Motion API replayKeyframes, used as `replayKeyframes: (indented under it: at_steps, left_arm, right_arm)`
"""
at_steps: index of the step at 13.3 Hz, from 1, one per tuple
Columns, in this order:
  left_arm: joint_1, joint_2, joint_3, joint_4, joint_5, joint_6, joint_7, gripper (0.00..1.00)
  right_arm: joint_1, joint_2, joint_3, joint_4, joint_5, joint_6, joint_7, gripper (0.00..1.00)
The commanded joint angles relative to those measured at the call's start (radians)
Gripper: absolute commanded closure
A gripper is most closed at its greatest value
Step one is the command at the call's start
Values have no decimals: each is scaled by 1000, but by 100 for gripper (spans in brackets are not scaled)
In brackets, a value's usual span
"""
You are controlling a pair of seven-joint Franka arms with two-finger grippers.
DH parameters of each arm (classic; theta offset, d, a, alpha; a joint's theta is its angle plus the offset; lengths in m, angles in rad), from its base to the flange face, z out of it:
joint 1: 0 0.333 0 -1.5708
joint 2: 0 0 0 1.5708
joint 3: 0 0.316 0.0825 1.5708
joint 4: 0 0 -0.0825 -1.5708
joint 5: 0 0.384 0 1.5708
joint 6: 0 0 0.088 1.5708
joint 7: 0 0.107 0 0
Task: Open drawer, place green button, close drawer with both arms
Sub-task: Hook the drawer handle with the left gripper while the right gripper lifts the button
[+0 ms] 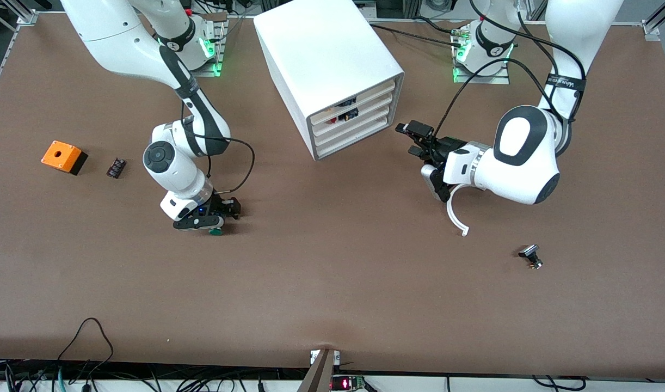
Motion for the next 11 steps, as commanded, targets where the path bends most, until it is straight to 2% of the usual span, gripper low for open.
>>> replayKeyframes:
  at_steps: [1, 2, 4, 7, 8, 9, 10, 11]
  left_arm:
    - [-15, 45, -16, -82, -116, 111, 211, 0]
    - [-19, 46, -28, -109, -157, 142, 213, 1]
    - [-22, 87, -31, -113, -167, 165, 228, 1]
    - [-23, 140, -51, -125, -184, 195, 311, 11]
    - [-23, 162, -57, -129, -199, 193, 349, 20]
    - [-26, 177, -65, -146, -263, 195, 386, 27]
    - [-28, 182, -76, -180, -336, 198, 412, 27]
    - [-38, 181, -88, -212, -384, 214, 429, 38]
  right_arm:
    - [-1, -24, -2, -20, 13, 9, -17, 58]
    - [-1, -29, -2, -20, 13, 0, -19, 72]
    - [-1, -35, -2, -14, 13, -17, -10, 100]
    - [-7, -37, -7, 35, 15, -125, 0, 100]
    - [-7, -37, -7, 68, 15, -186, 44, 100]
    - [-4, -37, -7, 120, 13, -275, 129, 100]
    - [0, -35, -5, 191, 12, -381, 197, 100]
    - [5, -31, -4, 257, 11, -476, 246, 100]
